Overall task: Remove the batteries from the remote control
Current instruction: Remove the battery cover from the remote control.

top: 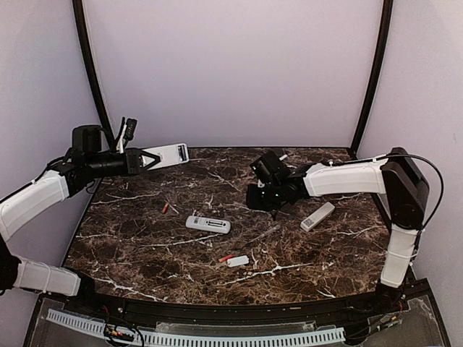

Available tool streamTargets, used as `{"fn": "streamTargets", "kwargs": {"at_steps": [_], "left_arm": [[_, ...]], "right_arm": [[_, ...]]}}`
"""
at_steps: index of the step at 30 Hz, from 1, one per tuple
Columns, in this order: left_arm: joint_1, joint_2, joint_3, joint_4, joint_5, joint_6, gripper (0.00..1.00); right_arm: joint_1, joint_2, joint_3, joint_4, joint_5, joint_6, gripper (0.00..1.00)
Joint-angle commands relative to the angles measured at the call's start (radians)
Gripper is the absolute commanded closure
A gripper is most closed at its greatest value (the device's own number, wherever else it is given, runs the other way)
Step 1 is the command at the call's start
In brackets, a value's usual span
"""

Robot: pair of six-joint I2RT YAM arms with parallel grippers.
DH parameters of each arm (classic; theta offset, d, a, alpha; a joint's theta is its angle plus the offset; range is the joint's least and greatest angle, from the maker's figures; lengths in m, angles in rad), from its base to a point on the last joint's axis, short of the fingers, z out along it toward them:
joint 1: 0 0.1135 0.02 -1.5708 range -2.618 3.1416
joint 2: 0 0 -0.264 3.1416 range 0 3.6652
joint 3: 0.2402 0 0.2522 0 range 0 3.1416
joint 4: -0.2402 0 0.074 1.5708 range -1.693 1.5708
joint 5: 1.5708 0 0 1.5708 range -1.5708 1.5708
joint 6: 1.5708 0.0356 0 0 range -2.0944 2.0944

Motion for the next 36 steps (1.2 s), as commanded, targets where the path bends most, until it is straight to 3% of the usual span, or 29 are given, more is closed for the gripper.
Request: {"fn": "streamTargets", "kwargs": {"at_steps": [1,7,14,26,32,36], "left_arm": [[0.011,-0.028,-0.018,0.027,-0.017,0.029,1.0],[0.011,-0.041,-0.019,0.024,-0.022,0.034,1.0],[0.011,-0.039,-0.022,0.04,0.003,0.029,1.0],[0.009,-0.035,-0.03,0.04,0.047,0.012,1.0],[-0.011,-0.067,-0.106,0.065,0.073,-0.112,1.0],[-0.077,-0.082,-0.164,-0.007,0.024,-0.153,1.0]], "right_arm": [[-0.026,0.014,0.013,-0.068,-0.071,-0.068,0.76],[-0.033,0.001,0.028,-0.118,-0.037,-0.096,0.75],[-0.046,-0.082,0.01,-0.113,-0.007,-0.095,0.68],[-0.064,-0.226,-0.09,0.024,-0.006,-0.123,0.43],[-0.087,-0.348,-0.204,0.143,-0.018,-0.171,0.28],[-0.09,-0.394,-0.252,0.194,-0.013,-0.207,0.24]]}}
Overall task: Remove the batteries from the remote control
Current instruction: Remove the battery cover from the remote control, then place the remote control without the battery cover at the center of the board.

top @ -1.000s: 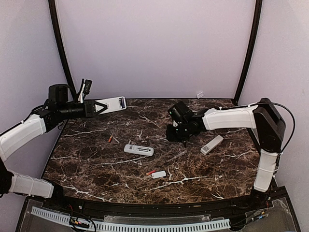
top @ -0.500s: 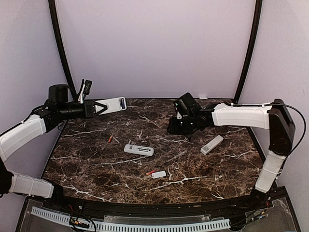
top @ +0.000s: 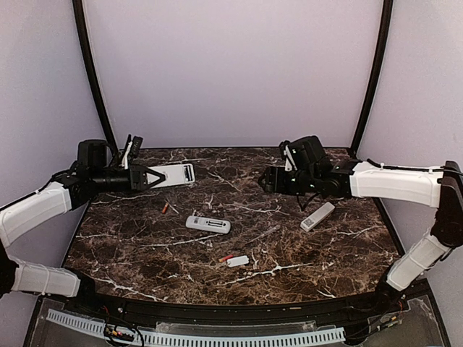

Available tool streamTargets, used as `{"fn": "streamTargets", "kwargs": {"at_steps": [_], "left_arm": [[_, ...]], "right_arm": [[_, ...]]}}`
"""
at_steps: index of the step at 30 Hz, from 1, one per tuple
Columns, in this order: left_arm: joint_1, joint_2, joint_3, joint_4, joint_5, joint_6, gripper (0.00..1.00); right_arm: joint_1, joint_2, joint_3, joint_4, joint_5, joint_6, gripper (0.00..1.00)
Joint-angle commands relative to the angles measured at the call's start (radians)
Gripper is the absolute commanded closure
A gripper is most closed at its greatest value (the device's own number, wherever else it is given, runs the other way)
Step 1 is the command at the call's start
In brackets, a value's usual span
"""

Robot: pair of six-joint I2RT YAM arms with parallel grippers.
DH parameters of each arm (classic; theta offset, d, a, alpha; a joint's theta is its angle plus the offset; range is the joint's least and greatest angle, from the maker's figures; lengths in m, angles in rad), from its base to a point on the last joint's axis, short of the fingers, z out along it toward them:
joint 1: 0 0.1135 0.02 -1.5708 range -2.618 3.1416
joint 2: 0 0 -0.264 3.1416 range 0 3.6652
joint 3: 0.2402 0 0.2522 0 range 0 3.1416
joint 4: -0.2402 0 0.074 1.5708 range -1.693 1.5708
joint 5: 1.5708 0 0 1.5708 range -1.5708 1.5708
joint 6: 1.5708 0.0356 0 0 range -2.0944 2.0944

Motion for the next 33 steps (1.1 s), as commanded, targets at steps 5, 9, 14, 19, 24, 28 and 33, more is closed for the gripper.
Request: {"fn": "streamTargets", "kwargs": {"at_steps": [5,9,14,19,24,28,33], "left_arm": [[-0.117,-0.036,-0.127,-0.056,-0.013,-0.137,1.0],[-0.138,0.011,-0.145,-0.099,0.041,-0.149,1.0],[-0.157,0.084,-0.154,-0.13,0.113,-0.145,1.0],[-0.165,0.166,-0.163,-0.131,0.163,-0.14,1.0],[-0.167,0.225,-0.162,-0.127,0.172,-0.126,1.0],[-0.167,0.263,-0.152,-0.143,0.17,-0.107,0.97],[-0.167,0.301,-0.149,-0.147,0.156,-0.095,0.9]], "right_arm": [[-0.008,-0.079,-0.09,0.158,-0.014,-0.092,0.23],[-0.007,-0.107,-0.137,0.19,-0.055,-0.113,0.23],[-0.007,-0.137,-0.179,0.201,-0.071,-0.127,0.23],[-0.008,-0.144,-0.19,0.216,-0.079,-0.125,0.23],[-0.007,-0.13,-0.186,0.228,-0.101,-0.13,0.23],[-0.007,-0.121,-0.185,0.227,-0.104,-0.135,0.23],[-0.007,-0.123,-0.188,0.225,-0.102,-0.136,0.23]]}}
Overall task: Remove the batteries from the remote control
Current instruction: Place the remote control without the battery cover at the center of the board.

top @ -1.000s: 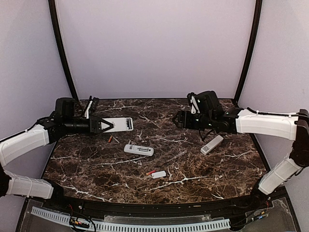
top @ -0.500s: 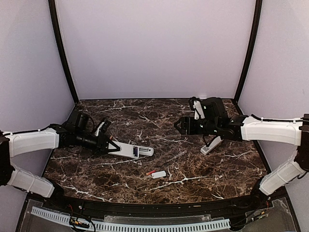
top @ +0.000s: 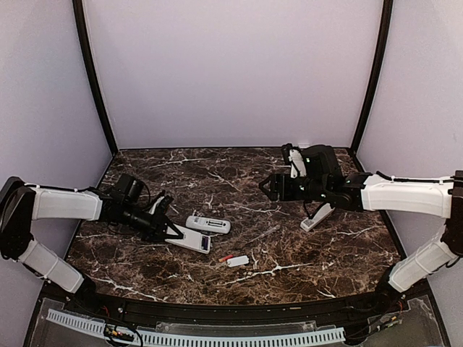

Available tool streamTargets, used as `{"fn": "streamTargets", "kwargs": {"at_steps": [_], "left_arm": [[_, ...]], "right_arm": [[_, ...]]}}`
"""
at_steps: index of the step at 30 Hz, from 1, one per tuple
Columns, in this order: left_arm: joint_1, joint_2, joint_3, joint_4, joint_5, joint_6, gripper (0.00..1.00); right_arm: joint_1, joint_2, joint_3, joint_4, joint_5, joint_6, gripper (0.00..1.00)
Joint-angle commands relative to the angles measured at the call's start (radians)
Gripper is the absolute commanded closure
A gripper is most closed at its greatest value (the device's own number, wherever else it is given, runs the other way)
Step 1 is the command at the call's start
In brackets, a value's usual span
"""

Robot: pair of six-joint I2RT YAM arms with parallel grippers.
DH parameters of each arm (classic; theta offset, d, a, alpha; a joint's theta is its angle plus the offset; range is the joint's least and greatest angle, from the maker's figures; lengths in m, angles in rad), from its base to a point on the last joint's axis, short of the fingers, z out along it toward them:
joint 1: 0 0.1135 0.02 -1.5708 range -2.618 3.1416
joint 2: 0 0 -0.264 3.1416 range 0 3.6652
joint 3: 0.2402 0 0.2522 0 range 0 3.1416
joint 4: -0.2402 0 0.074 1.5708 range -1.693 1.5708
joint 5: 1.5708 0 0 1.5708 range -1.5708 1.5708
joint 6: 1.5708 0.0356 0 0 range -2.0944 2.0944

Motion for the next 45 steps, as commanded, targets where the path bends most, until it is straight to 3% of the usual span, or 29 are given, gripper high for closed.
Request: {"fn": "streamTargets", "kwargs": {"at_steps": [1,12,24,37,45], "left_arm": [[-0.004,0.023,0.001,-0.026,0.016,0.029,0.9],[-0.004,0.066,0.023,-0.058,-0.02,0.069,0.83],[-0.004,0.034,0.06,-0.152,-0.158,0.129,0.52],[-0.004,-0.031,0.075,-0.225,-0.31,0.145,0.27],[-0.004,-0.071,0.081,-0.237,-0.339,0.141,0.24]], "right_arm": [[-0.006,0.002,-0.008,0.026,-0.006,-0.012,0.23],[-0.006,0.011,-0.01,0.024,-0.007,-0.012,0.24],[-0.006,0.022,0.004,0.024,-0.009,-0.023,0.24],[-0.006,0.02,0.005,0.015,-0.004,-0.028,0.24],[-0.006,0.018,0.003,0.003,-0.004,-0.034,0.24]]}}
